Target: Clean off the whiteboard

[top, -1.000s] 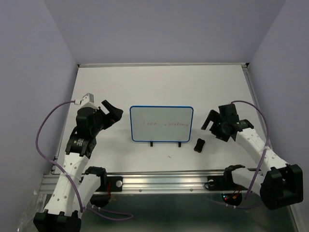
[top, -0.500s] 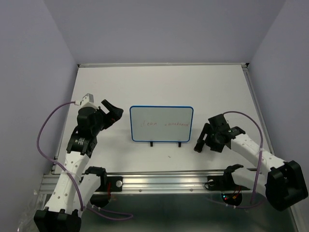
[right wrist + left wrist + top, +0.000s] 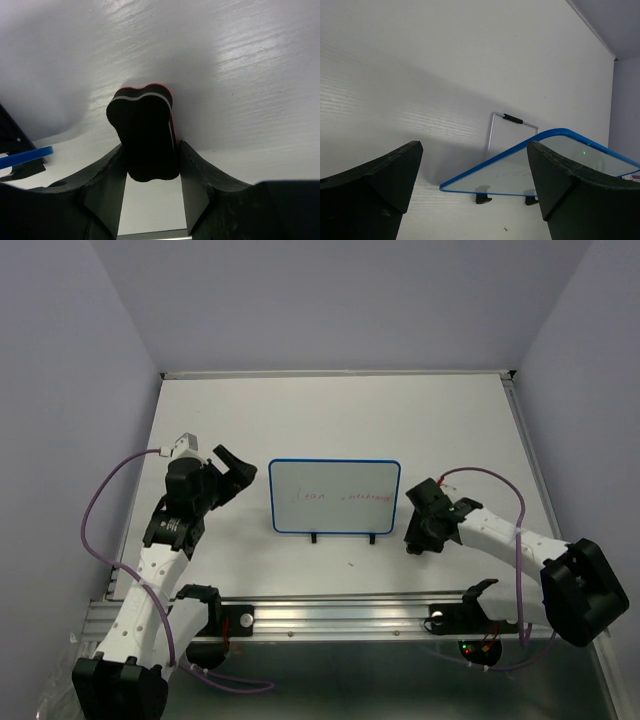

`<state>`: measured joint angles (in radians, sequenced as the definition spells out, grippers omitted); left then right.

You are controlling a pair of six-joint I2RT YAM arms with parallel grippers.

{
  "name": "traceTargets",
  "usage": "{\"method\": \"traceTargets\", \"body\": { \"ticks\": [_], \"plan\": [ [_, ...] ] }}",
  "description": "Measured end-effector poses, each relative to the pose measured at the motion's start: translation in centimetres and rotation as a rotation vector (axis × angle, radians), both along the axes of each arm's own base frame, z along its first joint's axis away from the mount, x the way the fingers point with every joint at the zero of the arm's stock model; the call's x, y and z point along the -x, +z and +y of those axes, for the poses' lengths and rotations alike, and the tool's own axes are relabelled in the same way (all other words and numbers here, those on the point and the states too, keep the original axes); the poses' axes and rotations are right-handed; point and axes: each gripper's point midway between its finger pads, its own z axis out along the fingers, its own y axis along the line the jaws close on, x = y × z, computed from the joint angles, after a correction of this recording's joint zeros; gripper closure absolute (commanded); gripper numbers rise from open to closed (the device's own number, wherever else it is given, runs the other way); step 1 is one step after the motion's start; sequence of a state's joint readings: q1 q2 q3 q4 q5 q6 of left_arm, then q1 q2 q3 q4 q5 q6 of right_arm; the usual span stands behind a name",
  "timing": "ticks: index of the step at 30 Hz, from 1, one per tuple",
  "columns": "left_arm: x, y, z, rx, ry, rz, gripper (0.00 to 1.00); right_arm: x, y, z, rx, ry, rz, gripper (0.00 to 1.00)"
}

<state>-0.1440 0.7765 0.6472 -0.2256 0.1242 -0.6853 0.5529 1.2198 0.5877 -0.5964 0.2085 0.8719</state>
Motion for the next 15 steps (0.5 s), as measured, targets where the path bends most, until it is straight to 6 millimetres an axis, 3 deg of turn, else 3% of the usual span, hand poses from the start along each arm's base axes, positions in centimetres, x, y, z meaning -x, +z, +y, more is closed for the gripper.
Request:
{"method": "traceTargets", "body": {
  "ticks": [5,7,10,15],
  "plan": [
    [0.0,-0.3,0.1,0.002,0.006,0.004,0.01,-0.2,0.1,-0.4,0.028,-0.026,-0.023,0.62],
    [0.0,-0.6,0.1,0.003,0.007,0.01,0.01,-0.6,0.5,-0.8,0.045,-0.033,-0.051,0.73],
    [0.1,-0.7,0.1,0.003,0.007,0.012,0.01,-1.2,1.8,-1.3,0.058,-0.006,-0.119,0.8],
    [0.0,-0.6,0.0,0.013,0.012,0.01,0.01,-2.3,6.0,-1.6,0.036,0.067,-0.299,0.8]
  ]
}}
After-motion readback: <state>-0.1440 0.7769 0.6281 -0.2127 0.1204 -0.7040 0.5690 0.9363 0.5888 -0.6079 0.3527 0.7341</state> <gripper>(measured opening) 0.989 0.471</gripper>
